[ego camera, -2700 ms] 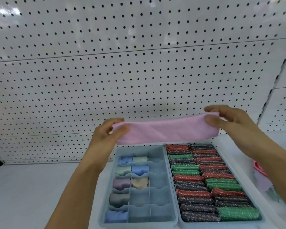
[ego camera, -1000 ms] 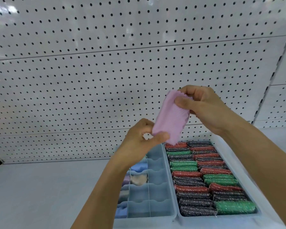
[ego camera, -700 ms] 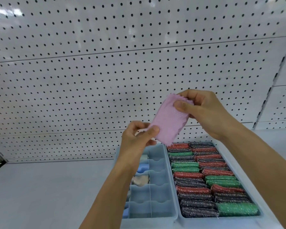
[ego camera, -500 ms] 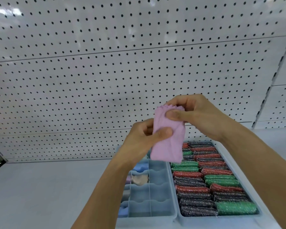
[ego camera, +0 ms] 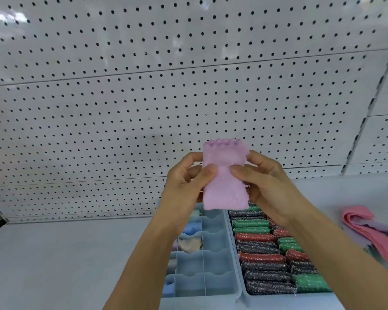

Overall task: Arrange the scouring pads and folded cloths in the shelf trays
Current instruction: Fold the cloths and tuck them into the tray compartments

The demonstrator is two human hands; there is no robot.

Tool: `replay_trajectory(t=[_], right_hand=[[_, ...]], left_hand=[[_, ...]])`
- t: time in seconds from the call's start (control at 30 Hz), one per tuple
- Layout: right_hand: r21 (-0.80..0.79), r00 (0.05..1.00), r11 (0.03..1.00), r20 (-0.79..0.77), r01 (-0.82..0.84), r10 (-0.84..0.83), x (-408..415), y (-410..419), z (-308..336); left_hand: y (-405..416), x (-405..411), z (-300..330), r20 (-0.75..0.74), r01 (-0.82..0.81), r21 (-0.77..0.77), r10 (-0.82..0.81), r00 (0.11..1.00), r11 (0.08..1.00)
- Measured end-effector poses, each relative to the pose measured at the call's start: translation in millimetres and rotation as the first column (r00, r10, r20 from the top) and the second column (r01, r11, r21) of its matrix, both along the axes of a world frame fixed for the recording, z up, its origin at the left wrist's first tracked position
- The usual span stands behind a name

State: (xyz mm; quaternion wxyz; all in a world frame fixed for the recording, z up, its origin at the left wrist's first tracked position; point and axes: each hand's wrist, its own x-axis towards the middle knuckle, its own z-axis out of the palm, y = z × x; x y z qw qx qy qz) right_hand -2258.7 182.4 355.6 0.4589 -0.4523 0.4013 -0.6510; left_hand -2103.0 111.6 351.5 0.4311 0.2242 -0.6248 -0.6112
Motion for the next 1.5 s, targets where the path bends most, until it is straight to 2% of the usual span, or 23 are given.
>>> replay_trajectory(t=[0.17, 0.27, 0.33, 0.43, 0.53, 0.63, 0.77, 0.87, 1.0, 1.13, 1.23, 1.33, 1.5], right_hand=[[-0.098, 0.998, 0.995, -0.06, -0.031, 0.025, 1, 3, 0], [-0.175, 0.967, 0.984, -0.239, 0.044, -0.086, 1, 1, -4], [-0.224, 0.924, 0.97, -0.344, 0.091, -0.166, 1, -1, -7], [-0.24, 0.892, 0.965, -0.404, 0.111, -0.203, -1, -3, -11], [-0.201, 0.927, 0.972, -0.327, 0.121, -0.183, 3, -1, -16], [-0.09, 0.954, 0.976, -0.208, 0.199, -0.213, 5, -3, -27], [0.064, 0.968, 0.996, -0.248, 0.06, -0.042, 12, -2, -30], [0.01, 0.984, 0.999, -0.172, 0.042, -0.04, 19, -2, -28], [0.016, 0.999, 0.999, -0.01, -0.049, 0.049, 26, -4, -29], [0.011, 0.998, 0.999, -0.057, -0.033, 0.033, 31, -8, -35], [0.03, 0.995, 0.999, -0.089, -0.04, 0.043, 35, -11, -40], [0.043, 0.95, 0.997, -0.308, 0.062, -0.046, 44, -12, -45], [0.098, 0.865, 0.986, -0.498, 0.133, -0.067, 56, -24, -65]], left_hand=[[1, 10, -1, -0.059, 0.112, 0.036, -0.11, 0.992, 0.993], [-1, 13, -2, -0.064, 0.128, 0.15, -0.119, 0.991, 0.98], [-2, 15, -4, 0.03, 0.12, 0.171, -0.127, 0.991, 0.978], [-1, 16, -9, 0.197, 0.114, 0.115, -0.135, 0.971, 0.987], [1, 19, -9, 0.184, 0.031, 0.125, -0.054, 0.981, 0.992], [-1, 23, -11, 0.19, -0.069, 0.016, 0.064, 0.98, 0.998], [1, 28, -12, 0.171, -0.123, -0.085, 0.136, 0.976, 0.989], [1, 36, -14, 0.109, -0.079, -0.076, 0.087, 0.99, 0.994], [-4, 47, -21, 0.007, 0.051, 0.004, -0.051, 0.999, 0.999], [-10, 58, -28, -0.046, 0.127, 0.165, -0.121, 0.992, 0.978], [-15, 68, -36, 0.112, 0.064, 0.095, -0.074, 0.991, 0.993], [-21, 78, -42, 0.256, -0.009, -0.011, 0.012, 0.967, 1.0], [-32, 88, -59, 0.415, -0.012, -0.133, 0.067, 0.908, 0.991]])
